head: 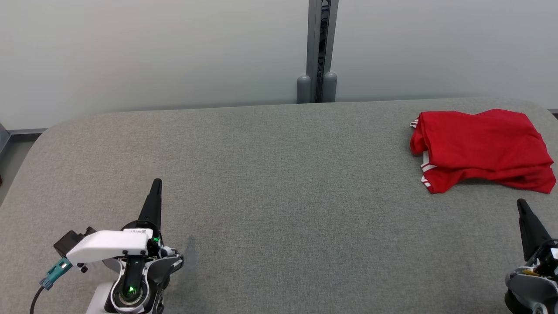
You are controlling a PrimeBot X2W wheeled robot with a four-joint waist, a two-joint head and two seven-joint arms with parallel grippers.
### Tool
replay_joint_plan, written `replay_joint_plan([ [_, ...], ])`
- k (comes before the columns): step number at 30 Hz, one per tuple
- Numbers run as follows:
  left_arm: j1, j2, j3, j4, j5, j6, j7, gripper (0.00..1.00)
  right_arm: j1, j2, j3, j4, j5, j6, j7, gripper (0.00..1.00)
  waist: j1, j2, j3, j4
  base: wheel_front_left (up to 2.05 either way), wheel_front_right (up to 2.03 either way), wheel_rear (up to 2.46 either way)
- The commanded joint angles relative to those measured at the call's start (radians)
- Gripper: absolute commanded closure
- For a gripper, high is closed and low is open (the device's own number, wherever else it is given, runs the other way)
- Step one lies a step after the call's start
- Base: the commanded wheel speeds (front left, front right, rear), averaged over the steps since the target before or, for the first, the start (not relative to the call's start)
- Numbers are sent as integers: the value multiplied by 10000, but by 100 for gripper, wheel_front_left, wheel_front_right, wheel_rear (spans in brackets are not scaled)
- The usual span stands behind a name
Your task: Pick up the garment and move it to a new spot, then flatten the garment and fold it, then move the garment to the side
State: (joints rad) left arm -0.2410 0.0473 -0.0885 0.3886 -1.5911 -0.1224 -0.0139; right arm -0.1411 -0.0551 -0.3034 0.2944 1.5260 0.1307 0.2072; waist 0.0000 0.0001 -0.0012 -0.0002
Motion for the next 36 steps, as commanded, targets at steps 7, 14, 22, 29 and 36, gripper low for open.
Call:
replay_joint_plan([
  [7, -370, 51, 31, 66, -606, -127, 114, 100, -181, -15, -205, 8, 576, 0, 263, 100, 0, -1, 61, -4, 0, 0, 0],
  [14, -360, 52, 29, 67, -593, -123, 119, 100, -191, -12, -209, 4, 583, 2, 266, 100, 0, -1, 66, -4, 0, 0, 0],
  [22, -359, 52, 29, 66, -593, -121, 118, 100, -193, -9, -213, 4, 575, 0, 271, 100, 0, -1, 66, -4, 0, 0, 0],
  [29, -358, 52, 29, 66, -594, -121, 118, 100, -195, -8, -220, 4, 571, 0, 276, 100, 0, -1, 66, -4, 0, 0, 0],
  [36, -358, 52, 29, 65, -594, -121, 118, 100, -195, -6, -224, 4, 567, 0, 278, 100, 0, -1, 66, -4, 0, 0, 0],
])
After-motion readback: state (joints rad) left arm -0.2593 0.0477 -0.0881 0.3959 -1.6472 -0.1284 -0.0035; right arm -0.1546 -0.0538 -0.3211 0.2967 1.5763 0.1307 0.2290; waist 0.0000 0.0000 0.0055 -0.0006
